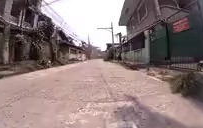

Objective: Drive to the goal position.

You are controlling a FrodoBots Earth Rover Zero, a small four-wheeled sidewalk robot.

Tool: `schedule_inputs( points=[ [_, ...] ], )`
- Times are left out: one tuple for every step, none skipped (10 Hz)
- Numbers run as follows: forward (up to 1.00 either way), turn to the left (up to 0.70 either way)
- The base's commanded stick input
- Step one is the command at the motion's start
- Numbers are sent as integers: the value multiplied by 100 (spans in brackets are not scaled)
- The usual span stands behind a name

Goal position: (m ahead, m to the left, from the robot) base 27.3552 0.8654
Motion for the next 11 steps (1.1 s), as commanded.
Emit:
schedule_inputs(
  points=[
    [100, 1],
    [100, 1],
    [100, 1],
    [100, 1],
    [100, 1],
    [100, 1],
    [100, 1],
    [100, 1],
    [100, 1],
    [100, 1],
    [100, 1]
  ],
)
